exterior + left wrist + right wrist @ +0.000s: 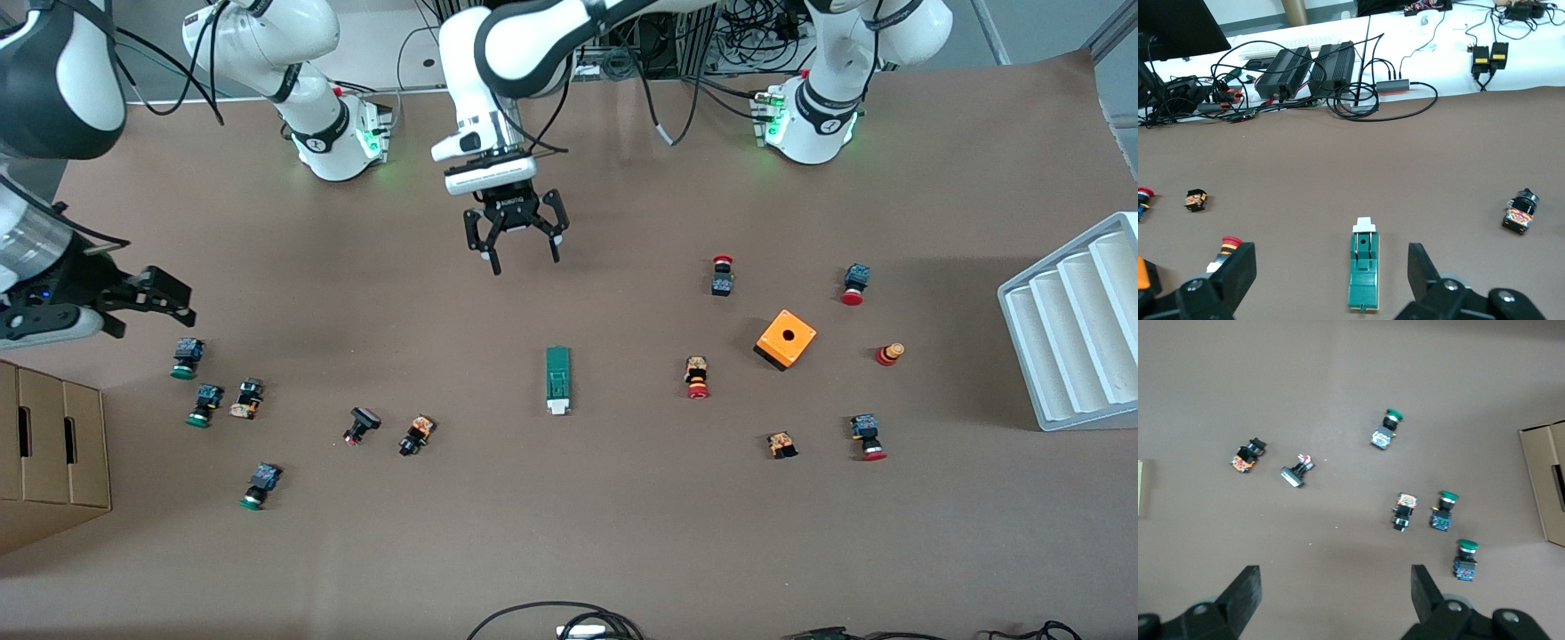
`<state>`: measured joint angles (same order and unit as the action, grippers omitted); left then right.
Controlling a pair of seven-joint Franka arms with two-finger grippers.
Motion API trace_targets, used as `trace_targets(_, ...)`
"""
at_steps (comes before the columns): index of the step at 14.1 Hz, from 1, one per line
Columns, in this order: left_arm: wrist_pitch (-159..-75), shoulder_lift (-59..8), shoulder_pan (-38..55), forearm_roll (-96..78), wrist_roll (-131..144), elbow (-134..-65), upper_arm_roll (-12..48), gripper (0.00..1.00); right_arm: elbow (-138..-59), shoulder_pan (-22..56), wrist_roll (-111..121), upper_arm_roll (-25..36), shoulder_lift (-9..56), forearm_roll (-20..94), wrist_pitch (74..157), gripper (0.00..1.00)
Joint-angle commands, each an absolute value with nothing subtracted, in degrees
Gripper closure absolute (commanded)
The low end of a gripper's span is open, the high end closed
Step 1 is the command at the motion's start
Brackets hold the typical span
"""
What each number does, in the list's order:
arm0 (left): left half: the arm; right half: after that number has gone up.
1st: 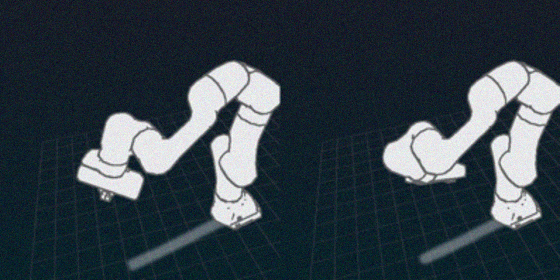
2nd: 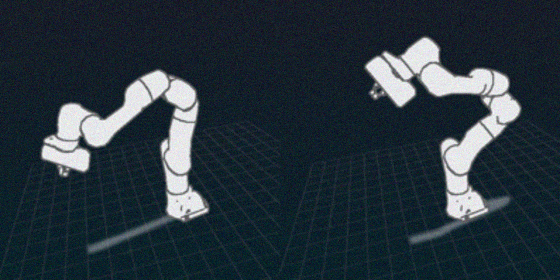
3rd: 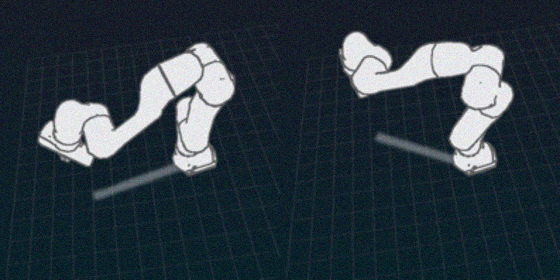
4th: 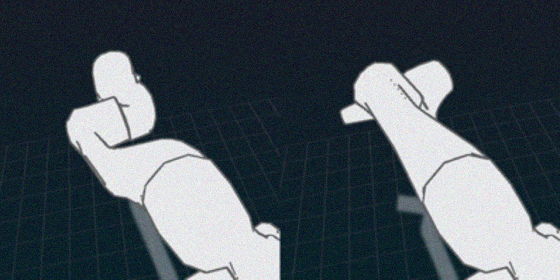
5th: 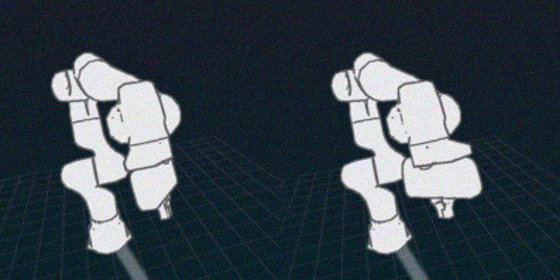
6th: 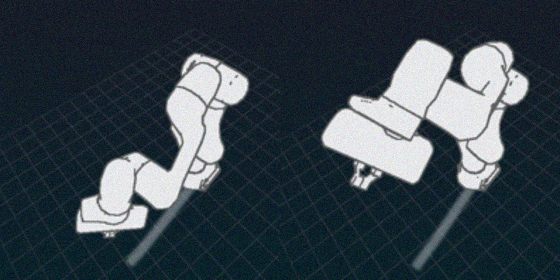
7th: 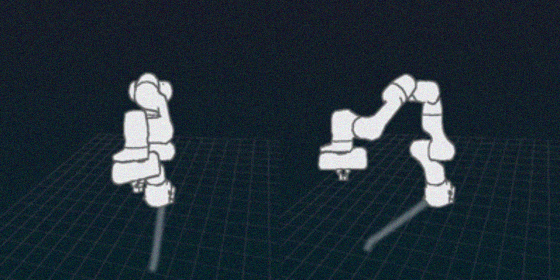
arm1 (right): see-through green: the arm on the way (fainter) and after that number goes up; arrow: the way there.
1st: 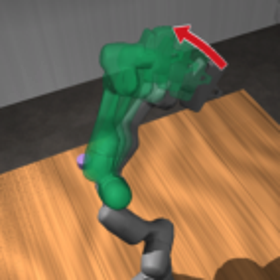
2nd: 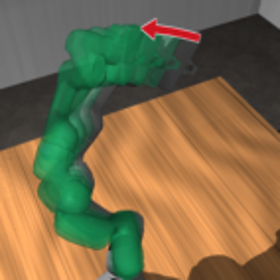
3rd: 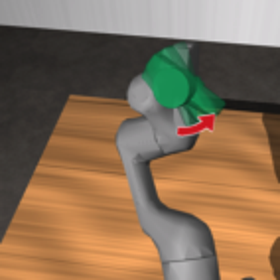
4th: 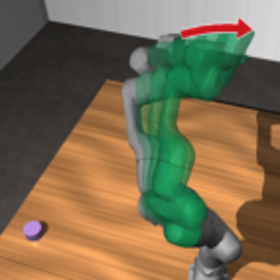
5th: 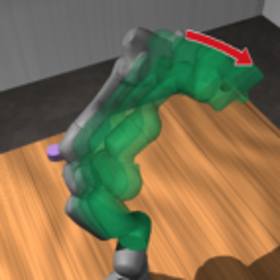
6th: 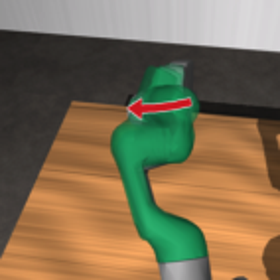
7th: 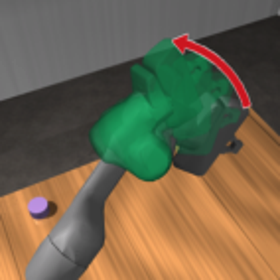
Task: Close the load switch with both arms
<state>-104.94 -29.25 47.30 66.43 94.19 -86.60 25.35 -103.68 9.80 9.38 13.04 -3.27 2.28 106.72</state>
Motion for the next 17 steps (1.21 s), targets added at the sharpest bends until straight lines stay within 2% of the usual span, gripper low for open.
trace_targets(1,-105.82,-26.02,47.02,62.51,87.92,-86.58,24.53,0.00,-102.04,7.83,14.12,13.18,-2.46,0.97,106.70,0.00)
trace_targets(4,-106.00,-22.25,46.67,57.32,79.92,-86.22,22.07,0.00,-102.13,7.73,16.79,13.10,-2.11,1.05,105.83,0.00)
trace_targets(5,-106.43,-20.67,42.84,55.48,76.67,-86.22,22.06,0.00,-102.04,7.82,16.61,13.10,-2.02,1.14,105.12,0.00)
trace_targets(8,-109.51,-15.84,38.96,48.36,66.91,-86.13,22.06,0.00,-102.04,7.82,16.52,13.01,-2.11,1.05,104.68,0.00)
trace_targets(17,-109.51,-10.73,29.37,34.03,50.74,-82.44,21.88,0.00,-102.04,8.09,9.14,12.92,-2.28,1.05,102.57,0.00)
